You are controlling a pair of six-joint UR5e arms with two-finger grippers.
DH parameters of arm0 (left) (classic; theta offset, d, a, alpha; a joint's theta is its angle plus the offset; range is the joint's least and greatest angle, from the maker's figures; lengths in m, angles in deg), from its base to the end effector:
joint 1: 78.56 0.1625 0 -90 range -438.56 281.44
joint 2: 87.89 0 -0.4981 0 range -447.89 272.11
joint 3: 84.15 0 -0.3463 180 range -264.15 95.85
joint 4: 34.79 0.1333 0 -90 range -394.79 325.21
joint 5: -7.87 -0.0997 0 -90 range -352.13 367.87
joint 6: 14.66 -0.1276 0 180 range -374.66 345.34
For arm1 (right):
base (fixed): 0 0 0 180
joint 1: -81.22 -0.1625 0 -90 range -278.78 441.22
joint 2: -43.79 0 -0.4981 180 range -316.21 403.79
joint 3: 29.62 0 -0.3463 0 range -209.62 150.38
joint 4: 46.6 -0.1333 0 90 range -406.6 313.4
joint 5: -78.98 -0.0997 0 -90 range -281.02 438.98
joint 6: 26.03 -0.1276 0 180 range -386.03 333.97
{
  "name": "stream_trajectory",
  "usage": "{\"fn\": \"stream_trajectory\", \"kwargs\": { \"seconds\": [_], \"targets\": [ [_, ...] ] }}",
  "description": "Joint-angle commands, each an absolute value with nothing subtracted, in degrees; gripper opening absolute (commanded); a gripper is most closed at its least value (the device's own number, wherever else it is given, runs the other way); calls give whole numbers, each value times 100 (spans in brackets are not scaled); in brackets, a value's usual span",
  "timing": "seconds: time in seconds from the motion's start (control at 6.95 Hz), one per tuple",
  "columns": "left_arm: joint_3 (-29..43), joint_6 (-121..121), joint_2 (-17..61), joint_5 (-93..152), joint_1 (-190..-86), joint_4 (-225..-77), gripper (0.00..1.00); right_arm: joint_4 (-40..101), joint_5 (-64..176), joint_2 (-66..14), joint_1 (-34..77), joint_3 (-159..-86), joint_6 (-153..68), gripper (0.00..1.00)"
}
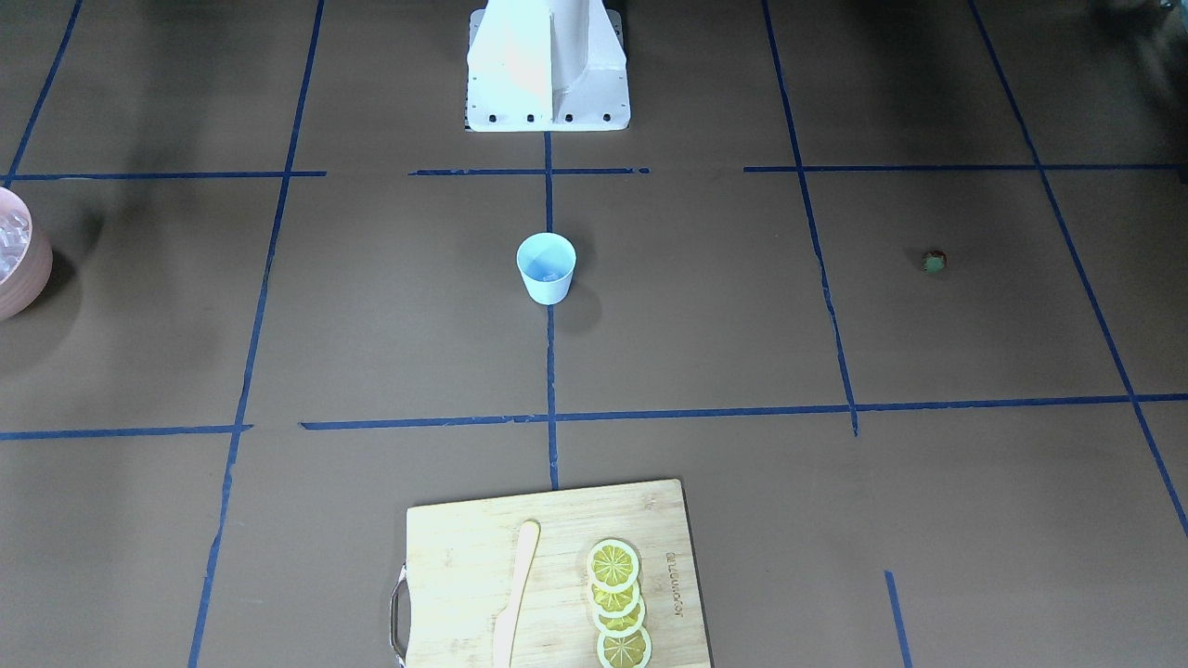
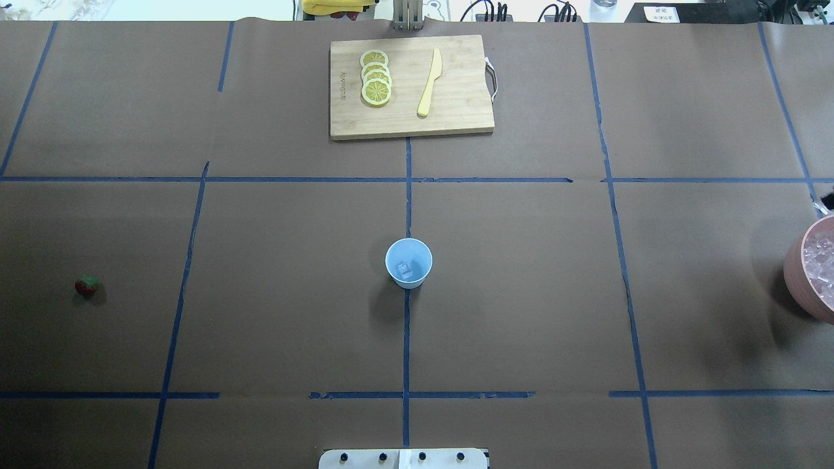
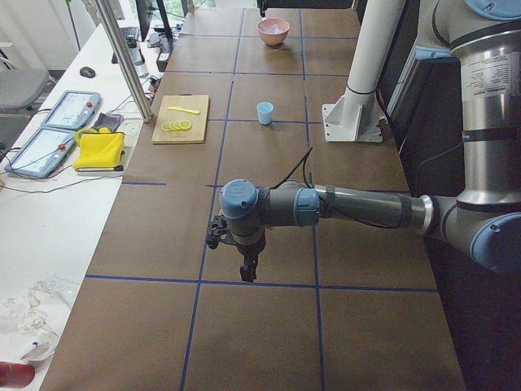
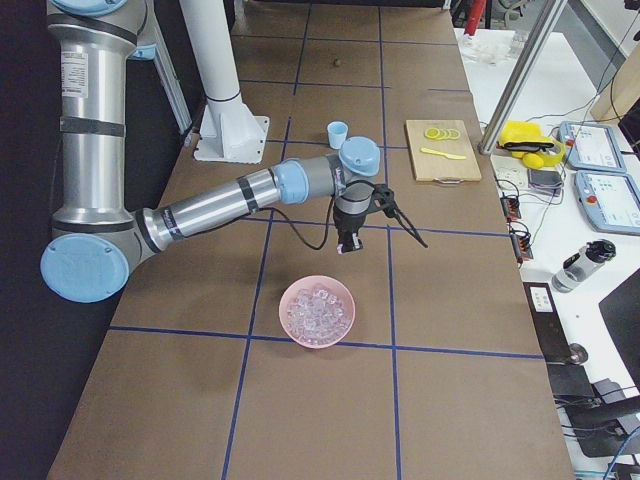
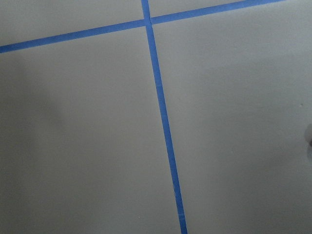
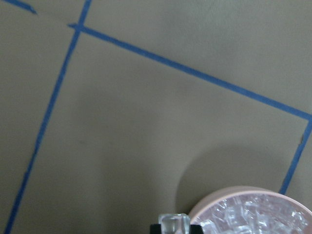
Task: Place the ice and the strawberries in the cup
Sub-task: 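Grasp another ice cube from the pink bowl with the right gripper, then carry the ice cube with the right gripper over the cup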
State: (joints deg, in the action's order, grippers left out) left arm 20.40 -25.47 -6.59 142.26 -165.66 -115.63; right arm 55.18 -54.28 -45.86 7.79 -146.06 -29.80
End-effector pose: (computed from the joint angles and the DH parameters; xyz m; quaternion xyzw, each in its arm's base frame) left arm -0.0256 -0.3652 0.7164 -0.0006 0.3785 0.0996 0.9202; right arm -0.0794 -0.4277 0.5684 0.0550 -0.3811 -0.1506 0.9105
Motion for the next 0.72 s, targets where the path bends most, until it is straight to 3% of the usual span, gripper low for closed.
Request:
{"fn": "stream_trajectory", "kwargs": {
  "seconds": [0.0,0.58],
  "targets": [
    [2061,-2547,-659,14226,-16566,-11565,100,5746,-5392,-3492,1429,-14686,-4956,0],
    [2044,-2547,-668,14226,-16566,-11565,100,5746,-4105,-1497,3984,-14529,-8685,0]
  ]
}}
